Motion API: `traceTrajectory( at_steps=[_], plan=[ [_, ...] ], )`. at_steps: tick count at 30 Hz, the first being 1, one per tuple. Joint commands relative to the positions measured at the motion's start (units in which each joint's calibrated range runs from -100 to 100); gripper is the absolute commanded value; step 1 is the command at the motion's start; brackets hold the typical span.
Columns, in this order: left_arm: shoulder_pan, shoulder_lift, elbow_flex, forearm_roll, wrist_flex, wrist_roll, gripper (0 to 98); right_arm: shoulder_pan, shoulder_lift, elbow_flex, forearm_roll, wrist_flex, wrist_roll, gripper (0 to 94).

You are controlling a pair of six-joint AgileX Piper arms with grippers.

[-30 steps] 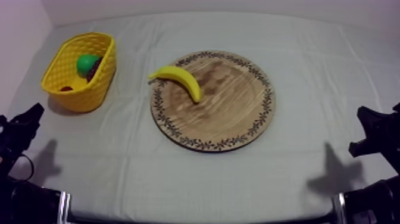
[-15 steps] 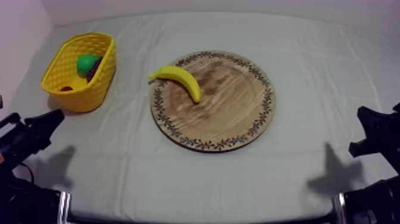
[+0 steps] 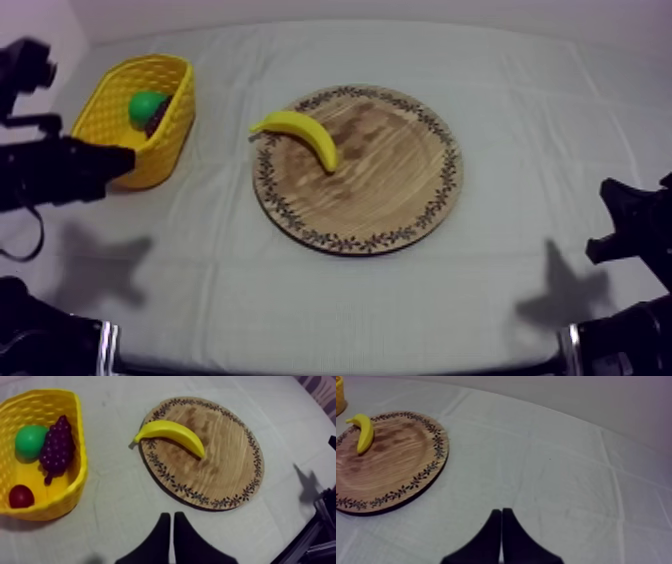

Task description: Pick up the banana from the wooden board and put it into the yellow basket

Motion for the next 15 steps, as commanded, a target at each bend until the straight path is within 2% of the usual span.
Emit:
traceTrajectory(
  at_steps=[1,9,15],
  plan=[
    [0.13,10.31,-12.73,0.0,7.21,0.34,0.0,0.02,0.0,0.05,-0.02,-0.03,0.02,0.3],
    [0.53,27.26,-36.13,1.65,23.48,0.3,0.0,0.02,0.0,0.05,-0.02,-0.03,0.03,0.3],
    [2.04,38.98,-49.83,2.29,31.51,0.93,0.0,0.02,0.0,0.05,-0.02,-0.03,0.03,0.3]
  ],
)
